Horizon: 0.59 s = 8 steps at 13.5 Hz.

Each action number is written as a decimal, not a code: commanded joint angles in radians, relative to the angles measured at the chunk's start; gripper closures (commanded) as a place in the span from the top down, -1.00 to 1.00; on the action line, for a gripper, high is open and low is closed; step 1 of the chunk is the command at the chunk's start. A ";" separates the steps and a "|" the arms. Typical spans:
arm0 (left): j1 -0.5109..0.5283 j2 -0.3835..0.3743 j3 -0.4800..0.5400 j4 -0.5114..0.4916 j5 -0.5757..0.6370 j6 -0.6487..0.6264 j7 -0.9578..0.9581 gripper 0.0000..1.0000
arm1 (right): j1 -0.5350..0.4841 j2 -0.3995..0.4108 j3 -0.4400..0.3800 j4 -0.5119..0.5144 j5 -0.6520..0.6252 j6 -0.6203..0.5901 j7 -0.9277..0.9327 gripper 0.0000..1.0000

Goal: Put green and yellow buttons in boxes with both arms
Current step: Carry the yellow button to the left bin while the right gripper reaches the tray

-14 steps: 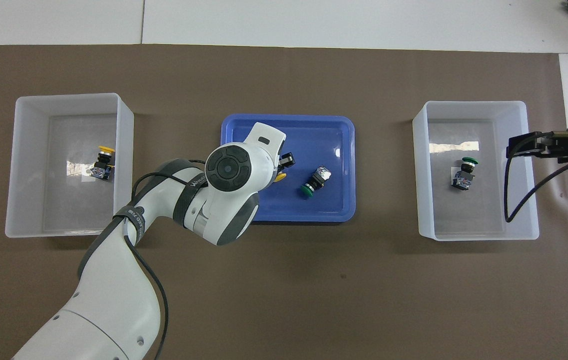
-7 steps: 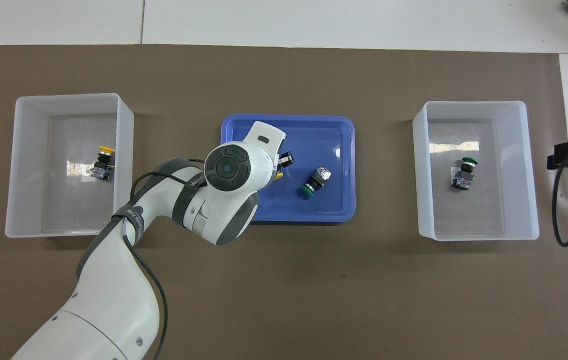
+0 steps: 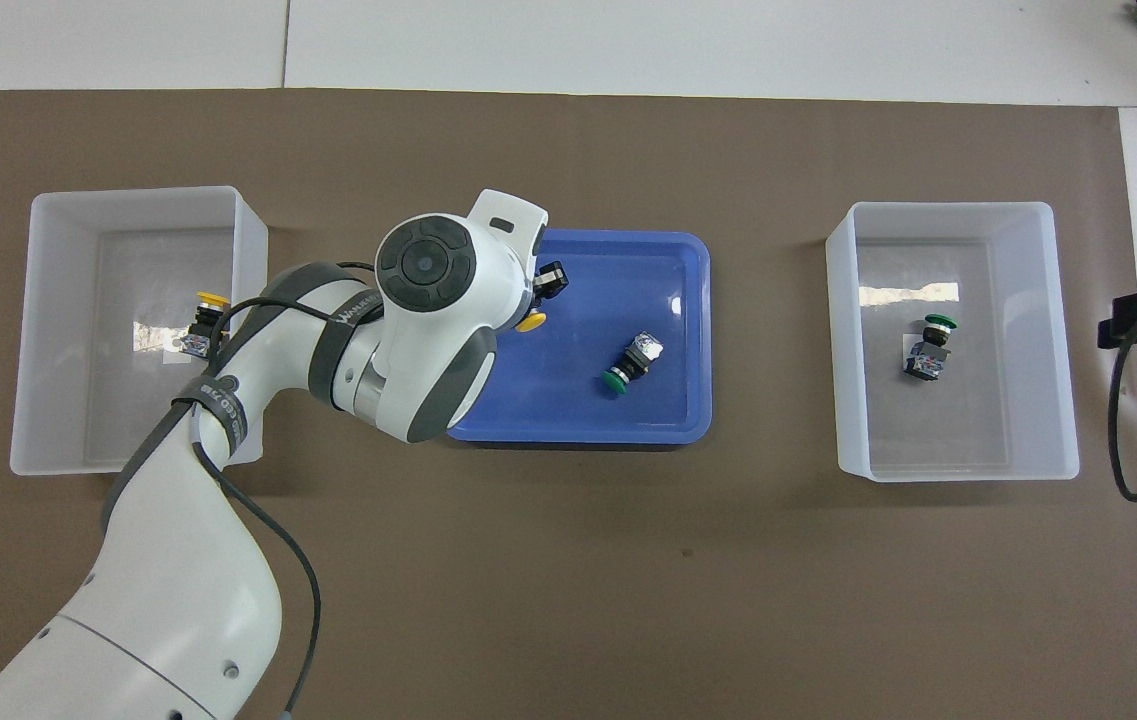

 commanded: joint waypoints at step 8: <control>0.311 -0.133 -0.014 0.076 -0.028 -0.314 0.303 -1.00 | 0.152 -0.003 -0.035 -0.126 0.007 0.181 0.240 1.00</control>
